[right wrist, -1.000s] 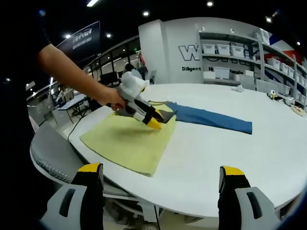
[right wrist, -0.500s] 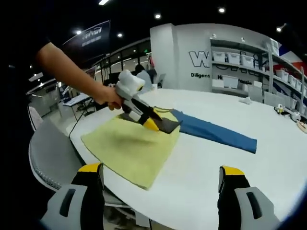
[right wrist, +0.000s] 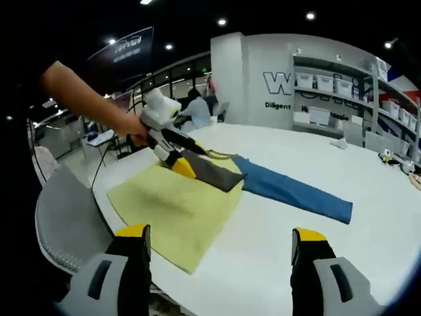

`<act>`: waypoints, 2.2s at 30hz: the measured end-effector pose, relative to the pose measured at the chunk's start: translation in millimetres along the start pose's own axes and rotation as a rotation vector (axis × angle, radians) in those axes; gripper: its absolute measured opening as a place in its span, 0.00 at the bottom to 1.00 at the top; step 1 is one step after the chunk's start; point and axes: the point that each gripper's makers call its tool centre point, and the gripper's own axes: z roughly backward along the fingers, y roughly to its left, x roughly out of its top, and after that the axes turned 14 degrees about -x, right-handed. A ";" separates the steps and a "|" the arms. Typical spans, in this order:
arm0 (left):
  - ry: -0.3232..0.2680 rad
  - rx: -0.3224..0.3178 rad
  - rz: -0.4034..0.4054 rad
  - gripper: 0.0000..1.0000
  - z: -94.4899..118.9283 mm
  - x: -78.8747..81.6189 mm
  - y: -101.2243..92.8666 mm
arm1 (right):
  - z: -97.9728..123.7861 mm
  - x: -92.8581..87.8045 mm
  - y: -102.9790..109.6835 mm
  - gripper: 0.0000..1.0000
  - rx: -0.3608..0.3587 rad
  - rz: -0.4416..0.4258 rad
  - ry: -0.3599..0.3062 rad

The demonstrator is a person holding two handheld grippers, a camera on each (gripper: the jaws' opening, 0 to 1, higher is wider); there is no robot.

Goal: Fold the garment on the visible template until the final outline fits inside the template.

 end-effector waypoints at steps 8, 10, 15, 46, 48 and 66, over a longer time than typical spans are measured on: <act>-0.034 0.028 0.007 0.87 26.6 3.5 -2.1 | -14.4 14.5 -7.8 0.83 -0.020 -0.010 -0.018; -0.039 0.031 0.003 0.88 31.1 2.8 -4.6 | -18.1 15.9 -10.3 0.82 -0.027 -0.007 -0.017; -0.053 0.030 -0.001 0.95 39.7 1.4 -9.8 | -25.7 15.9 -21.7 0.84 -0.057 -0.004 -0.003; -0.102 0.134 0.049 0.96 128.1 -39.2 -5.3 | -83.7 28.5 -122.6 0.60 -0.235 -0.235 0.058; -0.102 0.143 0.054 0.96 133.7 -41.1 -5.0 | -87.8 26.8 -125.7 0.58 -0.247 -0.220 0.071; -0.122 0.165 0.093 0.95 163.1 -60.4 -20.4 | -125.3 -3.3 -176.3 0.44 -0.366 -0.175 0.198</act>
